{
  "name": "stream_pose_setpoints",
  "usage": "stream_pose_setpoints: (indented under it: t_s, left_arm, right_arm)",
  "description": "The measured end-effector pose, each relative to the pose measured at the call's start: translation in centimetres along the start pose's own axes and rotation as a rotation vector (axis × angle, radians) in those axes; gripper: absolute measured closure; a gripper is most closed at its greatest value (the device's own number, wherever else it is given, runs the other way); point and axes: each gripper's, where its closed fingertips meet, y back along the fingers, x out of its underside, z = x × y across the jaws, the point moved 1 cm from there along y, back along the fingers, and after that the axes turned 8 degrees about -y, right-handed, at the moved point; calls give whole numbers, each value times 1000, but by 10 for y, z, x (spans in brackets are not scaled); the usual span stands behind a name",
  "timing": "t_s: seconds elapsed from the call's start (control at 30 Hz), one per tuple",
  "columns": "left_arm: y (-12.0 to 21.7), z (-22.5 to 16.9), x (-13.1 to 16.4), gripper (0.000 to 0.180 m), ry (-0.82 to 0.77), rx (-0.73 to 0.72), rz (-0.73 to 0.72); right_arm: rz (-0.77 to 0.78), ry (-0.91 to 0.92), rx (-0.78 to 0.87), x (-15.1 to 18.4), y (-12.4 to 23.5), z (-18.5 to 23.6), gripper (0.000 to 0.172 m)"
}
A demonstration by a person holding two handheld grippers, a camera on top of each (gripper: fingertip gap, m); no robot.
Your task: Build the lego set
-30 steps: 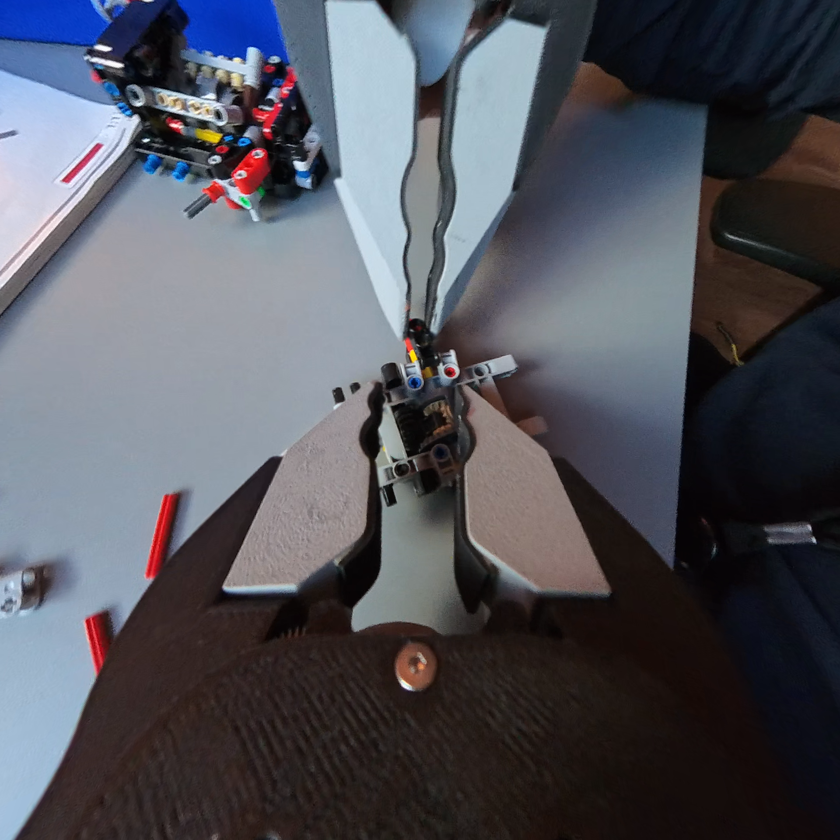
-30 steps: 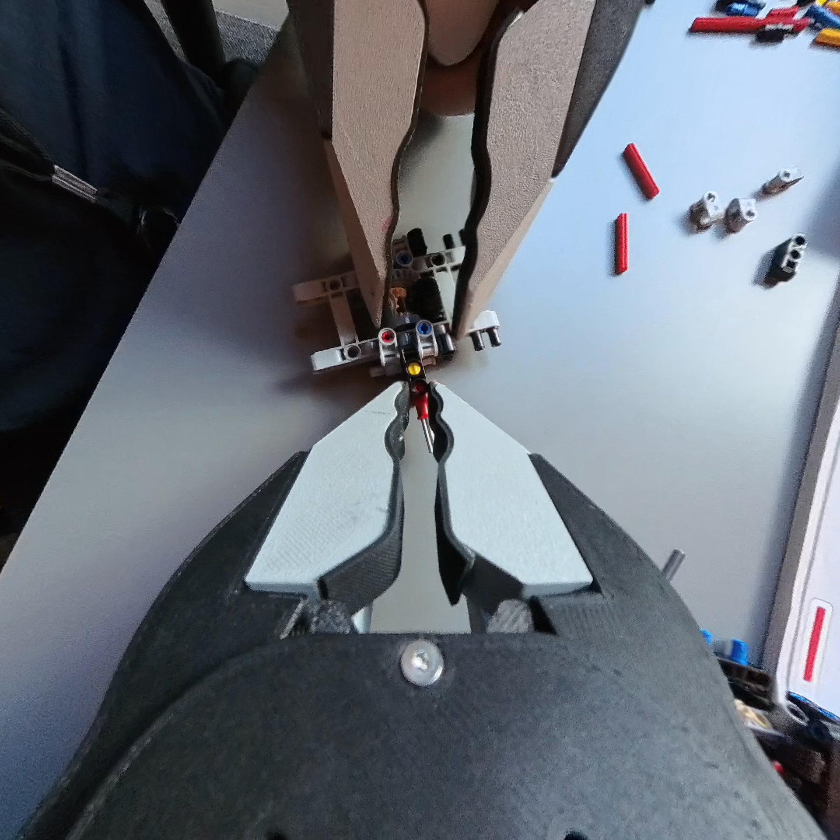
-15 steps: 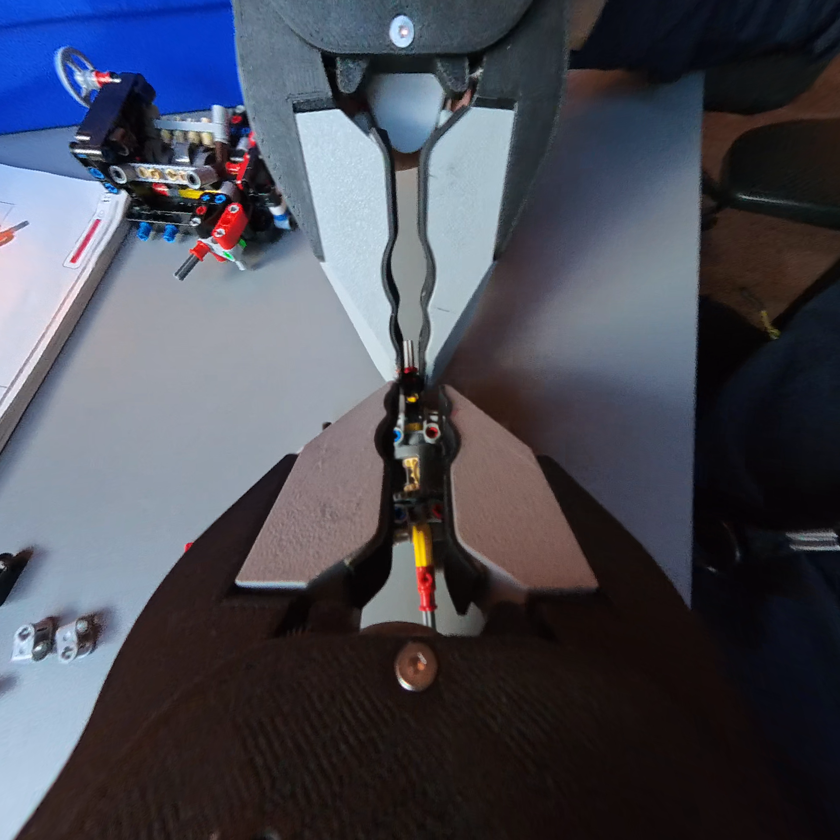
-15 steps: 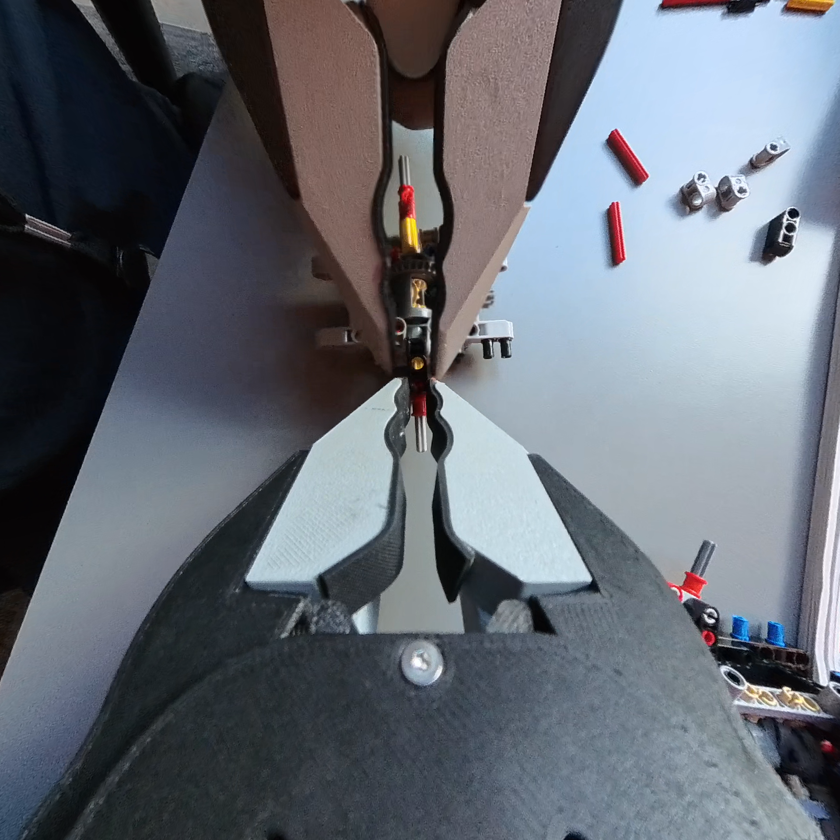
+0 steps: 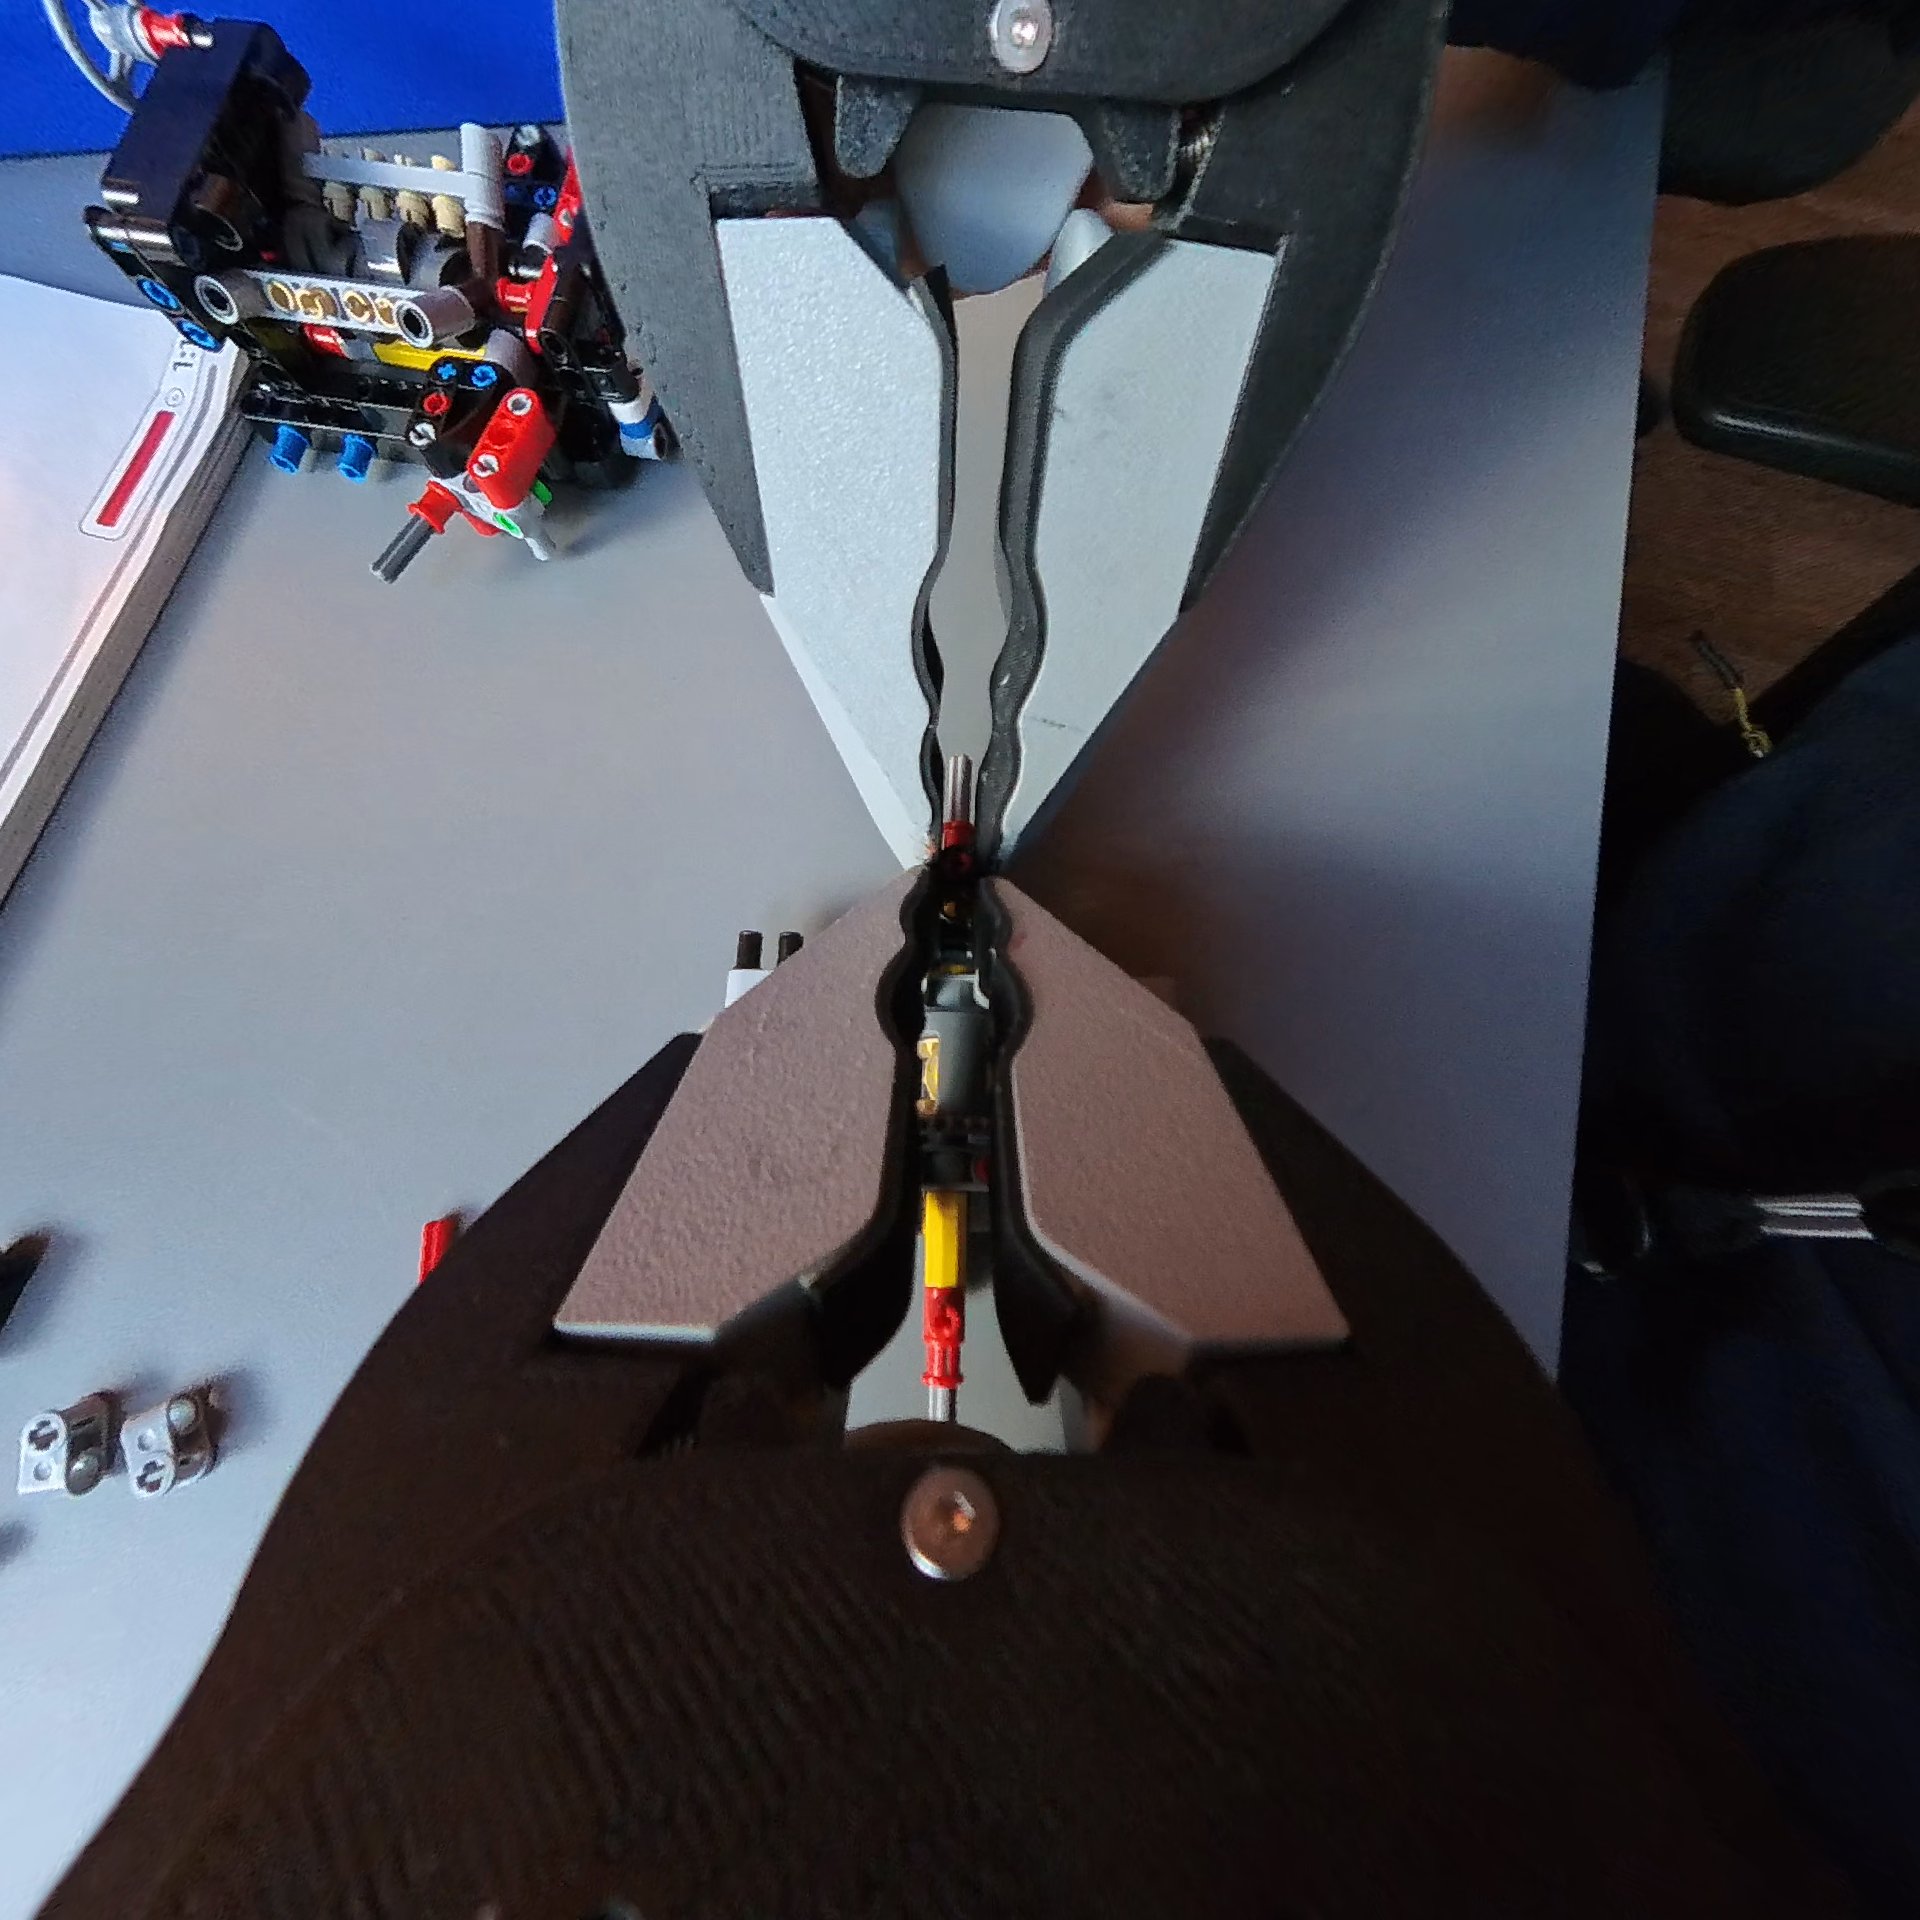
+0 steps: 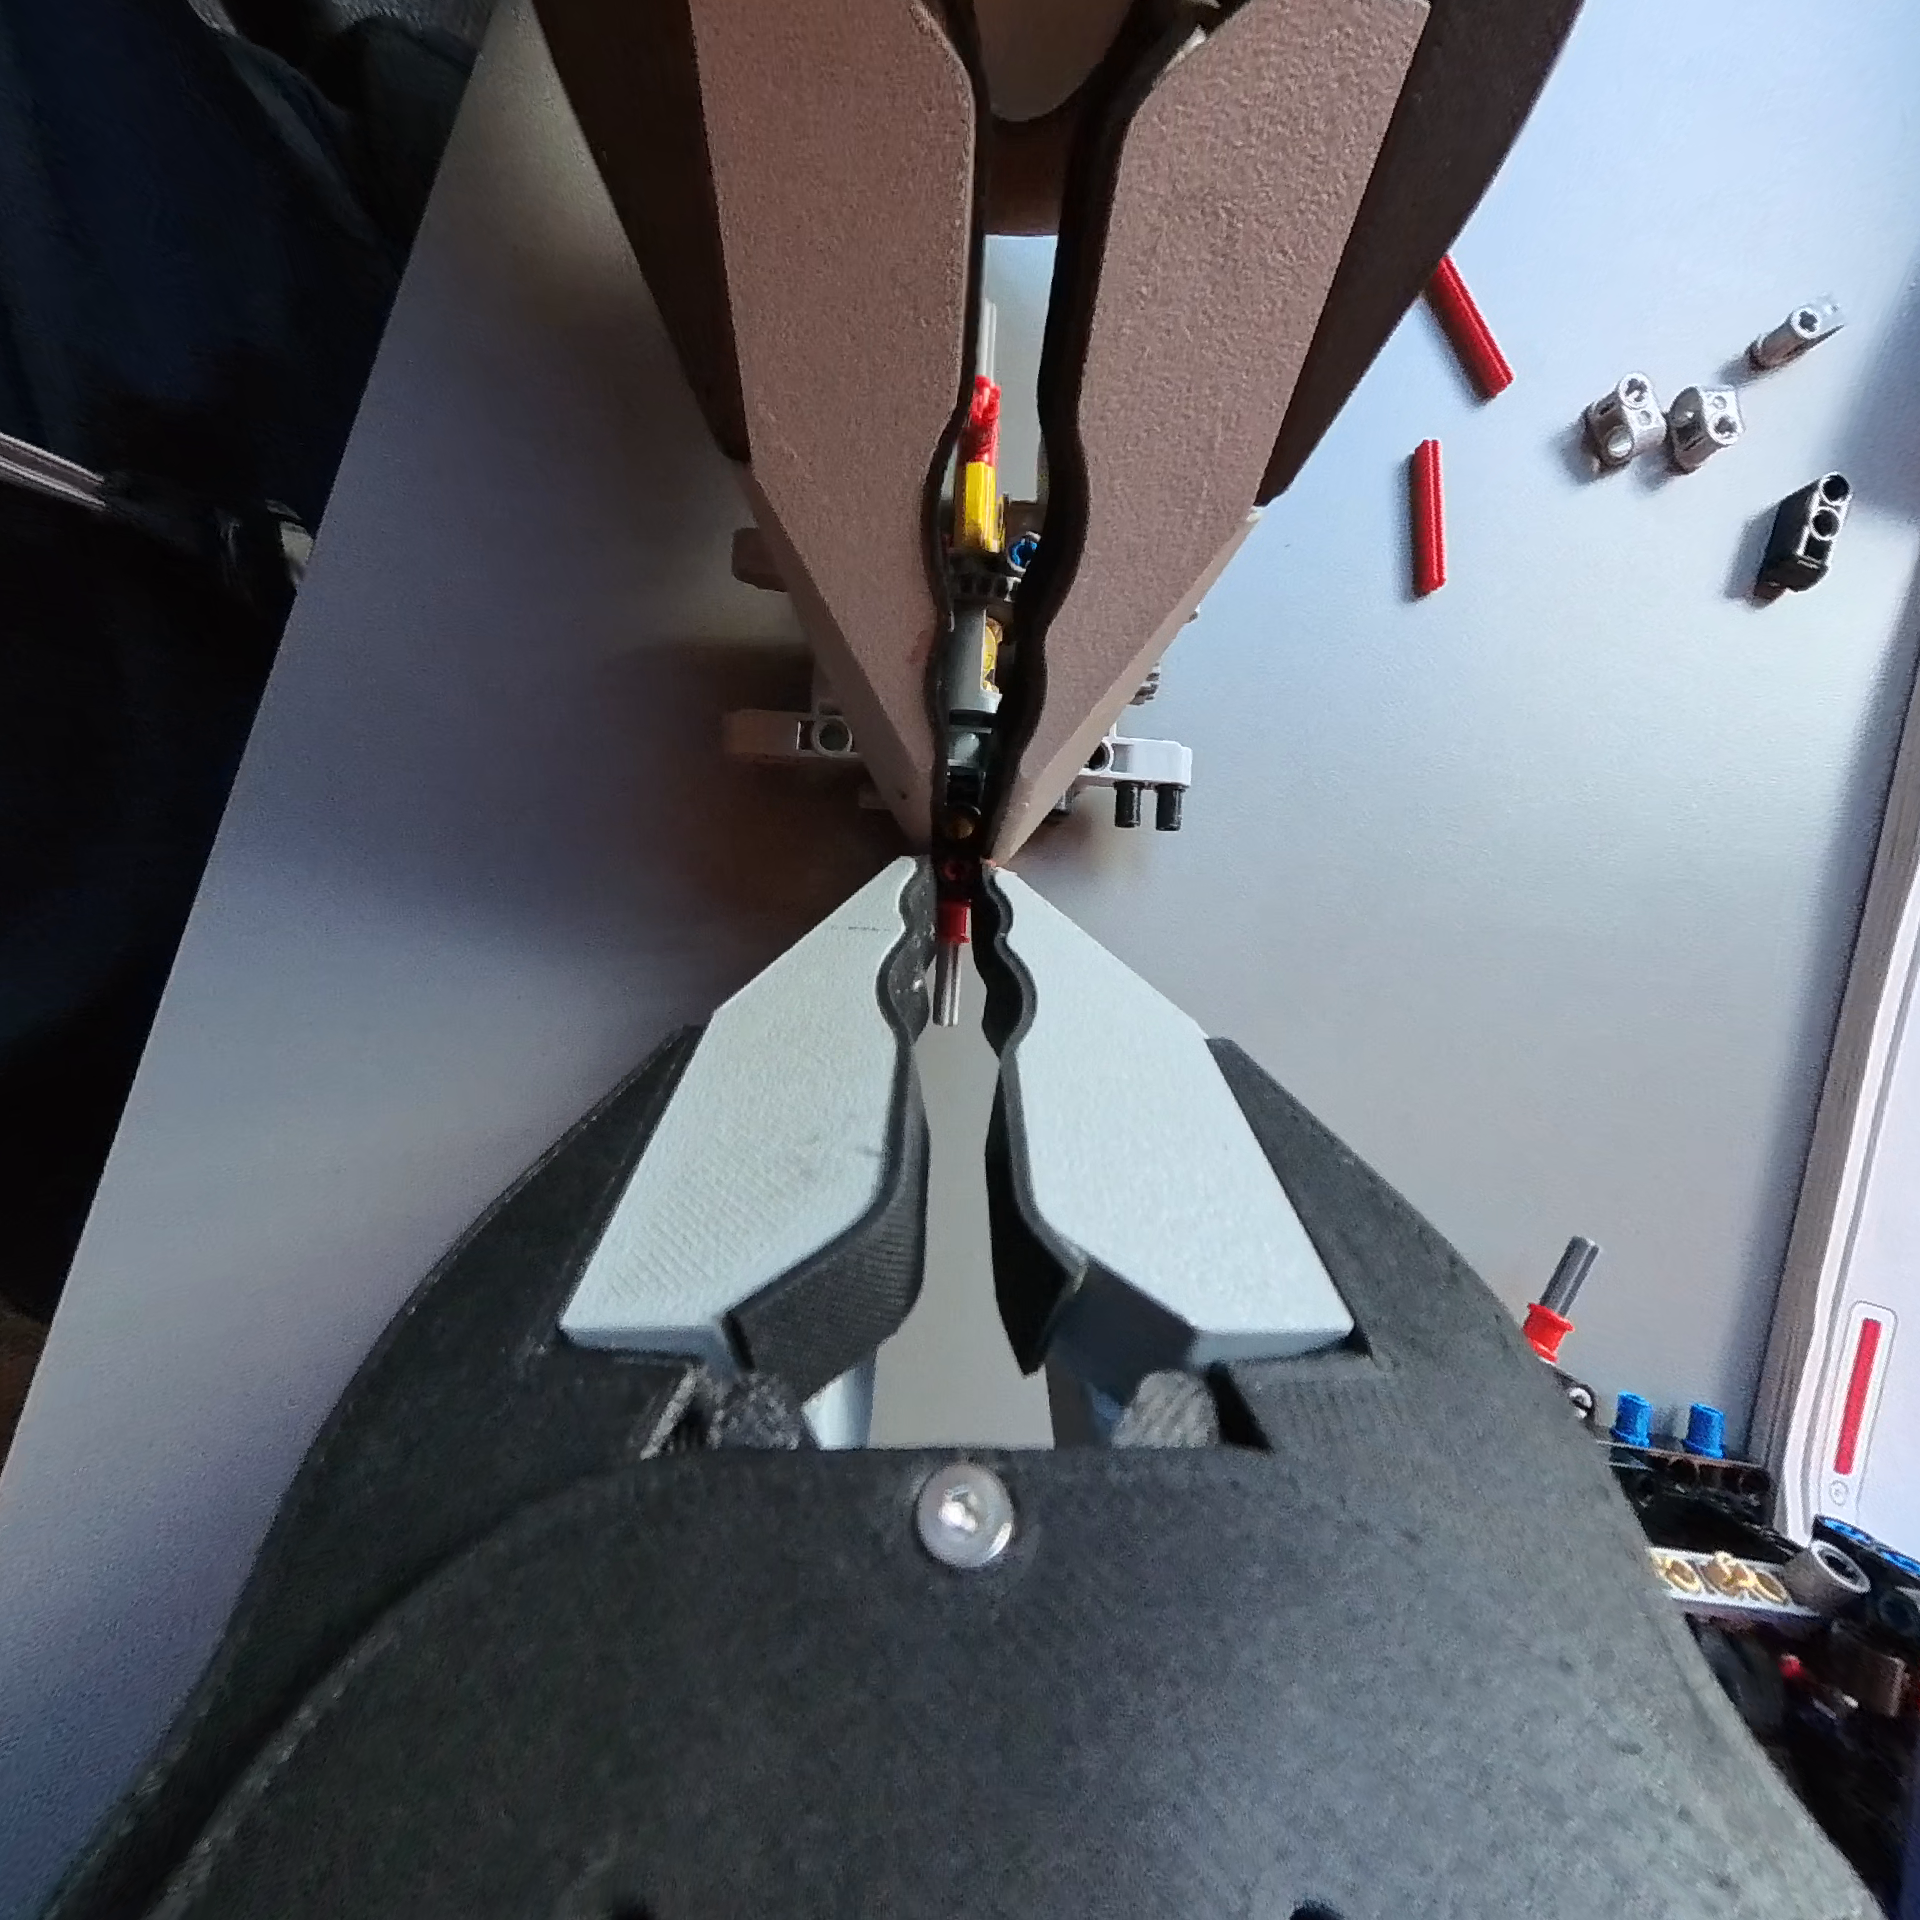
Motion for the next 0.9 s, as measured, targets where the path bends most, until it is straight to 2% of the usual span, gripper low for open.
stream_pose_setpoints:
  t_s: [0.17, 0.27, 0.3, 0.33, 0.4, 0.5, 0.6, 0.67, 0.77, 0.83, 0.9]
  left_arm:
    - [0, 1, 0, 176, 7, 2, -20]
    - [2, 2, 0, 176, 5, -27, -23]
    - [8, 3, 0, 175, 25, -14, -25]
    - [18, 7, -4, 162, 45, -14, -54]
    - [40, 15, -7, 162, 55, -37, -114]
    - [51, 14, 5, 156, 48, -47, -70]
    - [42, 2, 11, 153, 14, -27, -34]
    - [32, 1, 15, 152, -14, -50, -3]
    - [20, -3, 14, 153, -35, -37, -1]
    - [15, 0, 16, 150, -51, -56, 23]
    - [13, 2, 16, 149, -66, -70, 26]
  right_arm:
    - [25, -5, 19, -1, 0, 0, 166]
    - [-23, -154, -49, -2, -1, 0, 167]
    - [-35, -198, -82, 0, -2, 1, 166]
    - [-36, -220, -102, 4, -4, 3, 165]
    - [-89, -248, -83, 3, -4, 1, 161]
    - [-140, -250, -35, -3, 4, 1, 154]
    - [-189, -220, -4, -14, 7, 3, 154]
    - [-159, -190, 31, -13, 2, 5, 154]
    - [-124, -178, 129, -5, -2, 0, 140]
    - [-146, -203, 137, -5, -6, 2, 129]
    - [-164, -224, 122, -6, -11, 4, 131]
